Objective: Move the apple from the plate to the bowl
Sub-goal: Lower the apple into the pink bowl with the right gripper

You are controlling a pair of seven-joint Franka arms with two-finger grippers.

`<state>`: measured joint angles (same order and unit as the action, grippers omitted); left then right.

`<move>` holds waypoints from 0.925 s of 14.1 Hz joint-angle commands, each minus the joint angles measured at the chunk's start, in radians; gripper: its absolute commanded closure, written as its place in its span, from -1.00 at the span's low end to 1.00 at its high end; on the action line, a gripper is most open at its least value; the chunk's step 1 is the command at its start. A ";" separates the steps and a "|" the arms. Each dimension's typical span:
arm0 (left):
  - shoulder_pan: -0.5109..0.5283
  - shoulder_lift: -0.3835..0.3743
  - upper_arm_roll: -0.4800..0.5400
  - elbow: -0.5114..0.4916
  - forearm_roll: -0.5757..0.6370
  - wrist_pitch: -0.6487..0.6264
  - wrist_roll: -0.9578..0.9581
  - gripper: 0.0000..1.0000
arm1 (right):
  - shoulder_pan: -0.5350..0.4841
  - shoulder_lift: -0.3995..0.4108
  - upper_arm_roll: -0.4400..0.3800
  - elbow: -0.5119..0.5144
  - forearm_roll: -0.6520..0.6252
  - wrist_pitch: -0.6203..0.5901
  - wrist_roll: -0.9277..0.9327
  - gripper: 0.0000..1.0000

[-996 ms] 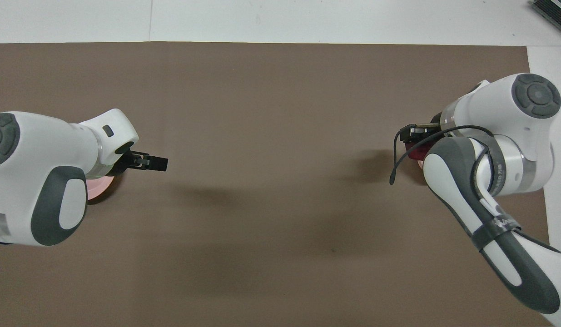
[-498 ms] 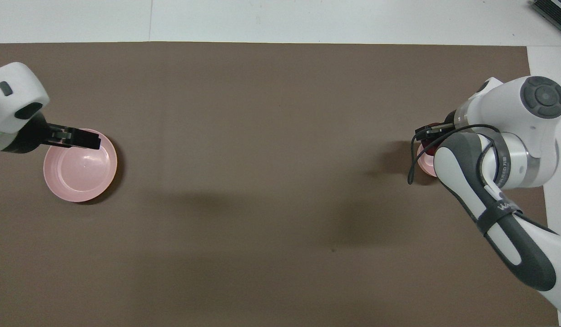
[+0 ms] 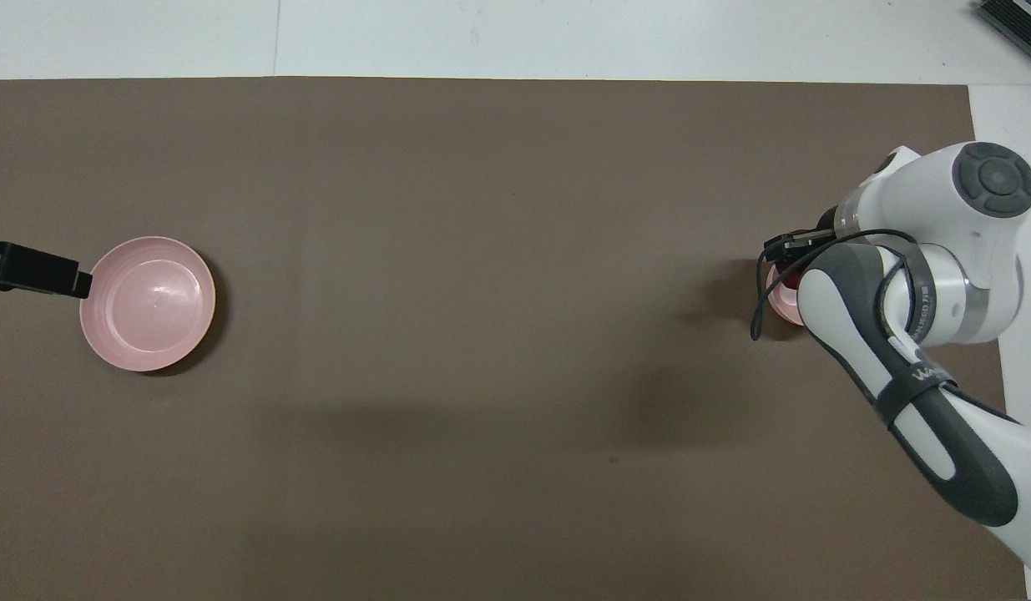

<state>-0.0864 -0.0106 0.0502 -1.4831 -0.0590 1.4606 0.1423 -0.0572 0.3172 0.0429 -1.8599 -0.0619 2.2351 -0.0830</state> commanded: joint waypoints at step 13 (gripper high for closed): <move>0.065 -0.041 -0.065 -0.023 0.082 -0.077 -0.007 -1.00 | -0.024 -0.007 0.006 -0.007 -0.012 -0.091 -0.023 0.92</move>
<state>-0.0407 -0.0219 0.0207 -1.4743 -0.0205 1.3907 0.1438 -0.0715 0.3338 0.0414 -1.8593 -0.0620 2.1737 -0.0844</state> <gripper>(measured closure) 0.000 0.238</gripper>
